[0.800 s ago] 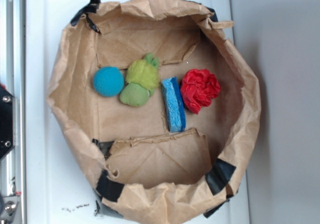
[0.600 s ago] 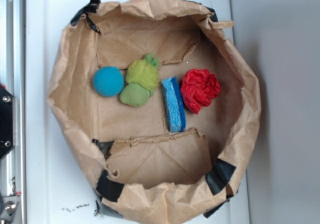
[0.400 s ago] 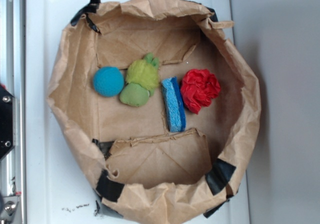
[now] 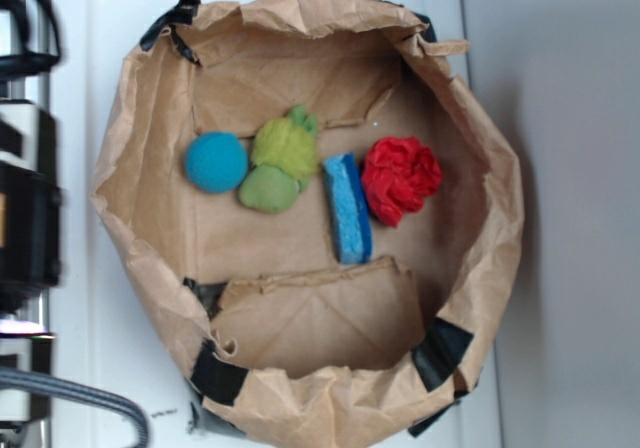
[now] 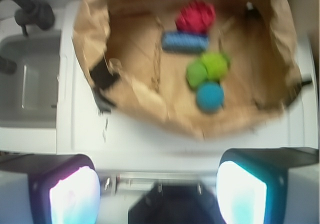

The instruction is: Grab the green animal.

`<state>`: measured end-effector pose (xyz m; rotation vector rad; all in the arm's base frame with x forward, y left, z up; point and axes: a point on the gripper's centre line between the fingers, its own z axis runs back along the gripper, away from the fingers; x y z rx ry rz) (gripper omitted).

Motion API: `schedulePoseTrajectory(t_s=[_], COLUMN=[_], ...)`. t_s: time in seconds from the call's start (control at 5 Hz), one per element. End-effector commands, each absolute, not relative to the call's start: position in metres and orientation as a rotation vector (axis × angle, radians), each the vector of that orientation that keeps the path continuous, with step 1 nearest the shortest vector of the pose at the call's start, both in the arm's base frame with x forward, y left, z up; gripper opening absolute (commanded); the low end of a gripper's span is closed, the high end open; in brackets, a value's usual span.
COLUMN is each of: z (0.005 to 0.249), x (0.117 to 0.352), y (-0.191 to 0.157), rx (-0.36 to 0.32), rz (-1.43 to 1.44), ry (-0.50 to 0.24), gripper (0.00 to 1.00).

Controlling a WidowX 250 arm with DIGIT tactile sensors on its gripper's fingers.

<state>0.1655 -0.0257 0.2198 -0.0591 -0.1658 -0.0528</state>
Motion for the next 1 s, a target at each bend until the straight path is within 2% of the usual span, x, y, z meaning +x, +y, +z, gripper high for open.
schedulePoseTrajectory(t_s=[0.0,0.2,0.8], z=[0.179,0.164,0.164], x=[0.215,0.229,0.229], y=[0.008,0.033,0.033], rx=[-0.005,0.052,0.052], rz=[-0.144,-0.047,-0.047], ry=[-0.164,-0.127,-0.127], gripper=[1.0,1.0,1.0])
